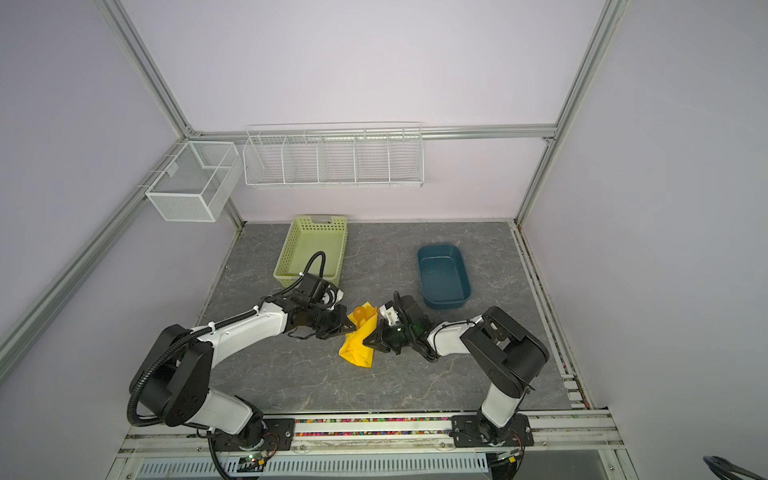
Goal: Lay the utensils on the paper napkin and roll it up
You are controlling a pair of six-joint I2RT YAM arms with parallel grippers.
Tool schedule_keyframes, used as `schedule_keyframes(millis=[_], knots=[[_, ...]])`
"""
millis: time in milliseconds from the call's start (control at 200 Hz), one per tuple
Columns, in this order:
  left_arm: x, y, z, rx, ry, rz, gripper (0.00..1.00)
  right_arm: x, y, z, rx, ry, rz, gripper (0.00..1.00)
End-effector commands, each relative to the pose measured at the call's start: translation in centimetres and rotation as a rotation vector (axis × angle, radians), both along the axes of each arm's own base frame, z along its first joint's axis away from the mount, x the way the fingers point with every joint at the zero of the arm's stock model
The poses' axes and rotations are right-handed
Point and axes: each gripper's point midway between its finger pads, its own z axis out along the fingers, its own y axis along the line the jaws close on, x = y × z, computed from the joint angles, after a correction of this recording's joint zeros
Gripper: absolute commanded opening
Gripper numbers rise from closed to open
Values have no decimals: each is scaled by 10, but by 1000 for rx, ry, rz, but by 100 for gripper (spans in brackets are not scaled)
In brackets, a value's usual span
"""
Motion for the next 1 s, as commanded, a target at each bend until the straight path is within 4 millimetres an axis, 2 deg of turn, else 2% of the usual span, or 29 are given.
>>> schedule_keyframes(millis=[0,235,370,555,740,995], knots=[[5,-6,6,-5,-17,-23,0,-12,5,0,31,60,16,7],[4,-15,17,-58,-22,-55,0,-22,-4,-36,-49,122,3,7],[2,-25,25,-79,-28,-97,0,-26,-8,-46,-65,134,4,7],[-4,-45,22,-74,-7,-175,0,-26,-8,-49,-65,134,4,7],[-12,-66,11,-57,30,-235,0,-26,-9,-49,-58,130,0,7],[-7,-72,2,-46,33,-210,0,-19,-8,-39,-24,110,-29,7]])
